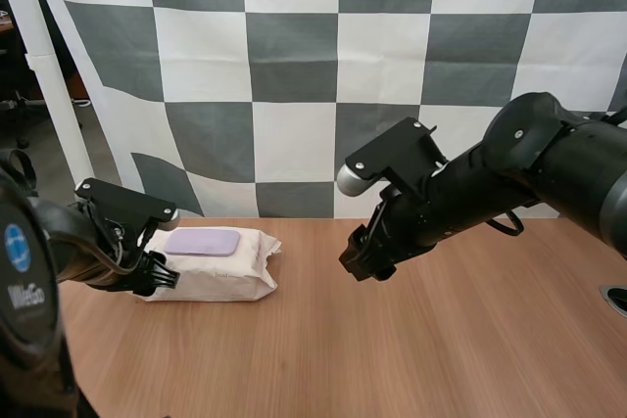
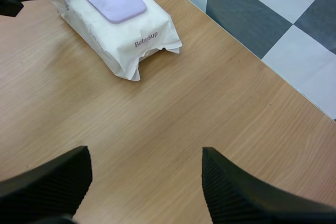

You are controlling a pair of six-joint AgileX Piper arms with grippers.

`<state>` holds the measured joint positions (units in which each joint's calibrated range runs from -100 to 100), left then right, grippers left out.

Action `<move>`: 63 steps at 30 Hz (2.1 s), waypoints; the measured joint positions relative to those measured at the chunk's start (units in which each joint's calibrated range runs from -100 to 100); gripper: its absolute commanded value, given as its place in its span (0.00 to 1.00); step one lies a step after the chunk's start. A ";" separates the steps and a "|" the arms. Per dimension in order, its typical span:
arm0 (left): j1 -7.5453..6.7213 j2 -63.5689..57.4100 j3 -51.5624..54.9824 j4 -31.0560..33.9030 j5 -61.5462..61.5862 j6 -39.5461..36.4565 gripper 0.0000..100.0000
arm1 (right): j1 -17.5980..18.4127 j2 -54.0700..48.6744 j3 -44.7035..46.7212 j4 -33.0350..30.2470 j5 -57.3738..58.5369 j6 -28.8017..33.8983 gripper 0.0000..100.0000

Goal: Open the wet wipes lid

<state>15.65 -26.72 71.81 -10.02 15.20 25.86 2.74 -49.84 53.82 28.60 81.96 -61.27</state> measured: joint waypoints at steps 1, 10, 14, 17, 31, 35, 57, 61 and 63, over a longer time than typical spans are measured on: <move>0.00 0.66 0.00 0.00 -1.28 0.00 1.00 | 0.00 0.00 0.00 0.27 0.00 0.00 1.00; 0.00 5.18 0.00 -0.43 -8.40 0.71 0.91 | 0.00 0.00 0.00 0.27 -0.21 0.00 1.00; -0.08 5.18 0.00 -0.43 -10.98 0.85 0.91 | 0.00 0.00 0.00 0.70 -0.21 0.00 1.00; -0.08 5.18 0.00 -0.43 -11.13 0.85 0.91 | 0.00 0.00 0.00 2.02 -0.21 0.00 1.00; -1.36 5.18 0.00 -0.82 -9.81 1.47 0.91 | 0.00 0.00 0.00 2.78 0.02 0.00 1.00; -3.80 5.18 0.00 -2.64 -8.31 1.47 0.91 | 0.00 0.00 0.00 2.54 0.02 0.00 1.00; -5.05 19.08 -0.12 -3.16 -22.78 1.47 0.34 | 0.00 0.00 0.00 1.49 0.82 0.79 1.00; -5.05 20.75 0.10 -3.05 -23.67 1.54 0.00 | 0.00 0.00 0.00 1.49 0.82 0.79 1.00; -5.05 20.60 -0.03 -3.05 -25.77 1.54 0.00 | 0.00 0.00 0.00 1.49 1.06 0.79 1.00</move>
<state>10.60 -6.12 71.77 -13.07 -10.57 27.40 2.74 -49.84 53.82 30.10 83.02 -60.48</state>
